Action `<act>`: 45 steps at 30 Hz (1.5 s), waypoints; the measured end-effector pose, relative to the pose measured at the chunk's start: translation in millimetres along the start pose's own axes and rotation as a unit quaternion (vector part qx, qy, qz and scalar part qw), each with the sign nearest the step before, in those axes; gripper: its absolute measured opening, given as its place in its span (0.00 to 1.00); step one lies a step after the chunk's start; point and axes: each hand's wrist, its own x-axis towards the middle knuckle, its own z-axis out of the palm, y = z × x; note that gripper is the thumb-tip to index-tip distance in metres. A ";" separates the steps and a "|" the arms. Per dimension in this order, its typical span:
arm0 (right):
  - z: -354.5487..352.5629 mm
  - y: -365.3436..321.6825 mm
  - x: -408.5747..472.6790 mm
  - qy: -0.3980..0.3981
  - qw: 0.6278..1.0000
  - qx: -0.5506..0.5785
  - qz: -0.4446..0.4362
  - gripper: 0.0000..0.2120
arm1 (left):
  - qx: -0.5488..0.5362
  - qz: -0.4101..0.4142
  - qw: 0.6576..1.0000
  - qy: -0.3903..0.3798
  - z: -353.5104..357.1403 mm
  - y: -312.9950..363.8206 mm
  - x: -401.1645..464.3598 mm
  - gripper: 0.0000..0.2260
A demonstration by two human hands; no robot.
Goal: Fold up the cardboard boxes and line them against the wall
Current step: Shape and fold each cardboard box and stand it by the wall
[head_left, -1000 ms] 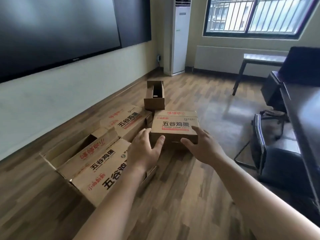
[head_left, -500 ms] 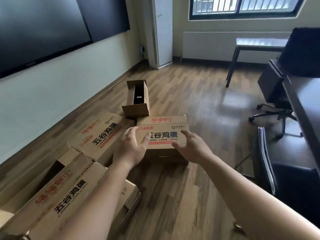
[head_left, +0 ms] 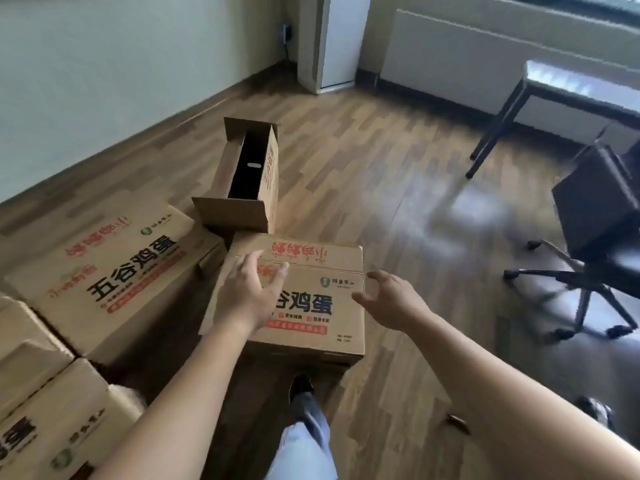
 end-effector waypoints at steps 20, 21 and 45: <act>172.4 37.4 625.9 -0.209 0.966 -0.119 -0.100 0.31 | -0.026 -0.308 0.951 0.028 335.9 -139.7 427.3 0.28; 188.1 45.0 643.5 -0.213 0.963 -0.126 -0.103 0.31 | -0.033 -0.337 0.941 0.029 353.9 -151.8 430.8 0.28; 92.6 33.1 627.9 -0.425 0.842 -0.233 -0.237 0.15 | -0.409 -0.627 0.655 0.108 346.7 -30.0 474.6 0.06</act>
